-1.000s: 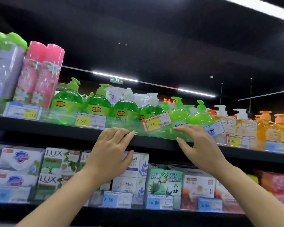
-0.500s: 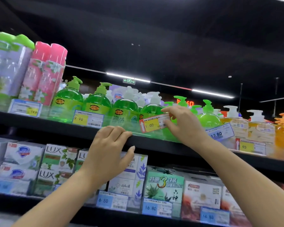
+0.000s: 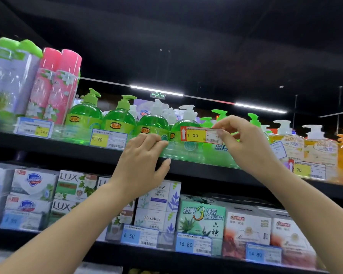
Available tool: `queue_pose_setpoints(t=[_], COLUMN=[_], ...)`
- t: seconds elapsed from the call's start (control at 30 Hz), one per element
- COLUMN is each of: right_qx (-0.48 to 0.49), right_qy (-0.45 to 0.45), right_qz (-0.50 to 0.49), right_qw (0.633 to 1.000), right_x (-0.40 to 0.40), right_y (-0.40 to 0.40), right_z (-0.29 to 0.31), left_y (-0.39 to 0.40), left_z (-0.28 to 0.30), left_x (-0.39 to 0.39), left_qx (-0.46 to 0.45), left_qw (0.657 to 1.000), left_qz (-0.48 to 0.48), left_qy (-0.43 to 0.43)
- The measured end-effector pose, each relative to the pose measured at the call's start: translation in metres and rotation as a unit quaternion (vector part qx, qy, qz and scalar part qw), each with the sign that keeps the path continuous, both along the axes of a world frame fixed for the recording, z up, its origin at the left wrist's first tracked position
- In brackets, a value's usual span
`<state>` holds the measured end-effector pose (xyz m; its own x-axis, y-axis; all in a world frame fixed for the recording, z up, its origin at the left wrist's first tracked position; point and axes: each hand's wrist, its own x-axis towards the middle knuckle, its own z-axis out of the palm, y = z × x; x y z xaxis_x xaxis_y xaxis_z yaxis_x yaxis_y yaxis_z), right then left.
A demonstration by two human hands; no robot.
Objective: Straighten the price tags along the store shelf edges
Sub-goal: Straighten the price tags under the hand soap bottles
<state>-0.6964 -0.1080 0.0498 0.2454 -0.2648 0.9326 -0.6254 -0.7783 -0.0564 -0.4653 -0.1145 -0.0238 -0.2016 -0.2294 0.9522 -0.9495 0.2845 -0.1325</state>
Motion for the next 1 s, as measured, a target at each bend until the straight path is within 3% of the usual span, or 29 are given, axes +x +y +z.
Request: queue_pose_setpoints(t=[0.6,0.8,1.0], right_qx=[0.010,0.046,0.065], right_qy=[0.002,-0.045,-0.032], right_qz=[-0.026,0.040,0.046], right_qw=[1.000,0.997,0.996], right_x=[0.003,0.007,0.008], right_y=[-0.017,-0.017,-0.019], right_z=[-0.003,-0.005,-0.007], left_y=[-0.005,-0.004,-0.002], left_z=[0.018,0.021,0.028], left_x=[-0.008,-0.004,-0.004], left_qx=[0.021,0.032,0.053], left_qw=[0.999,0.999,0.998], left_qz=[-0.007,-0.013,-0.002], left_qy=[0.045,0.029,0.016])
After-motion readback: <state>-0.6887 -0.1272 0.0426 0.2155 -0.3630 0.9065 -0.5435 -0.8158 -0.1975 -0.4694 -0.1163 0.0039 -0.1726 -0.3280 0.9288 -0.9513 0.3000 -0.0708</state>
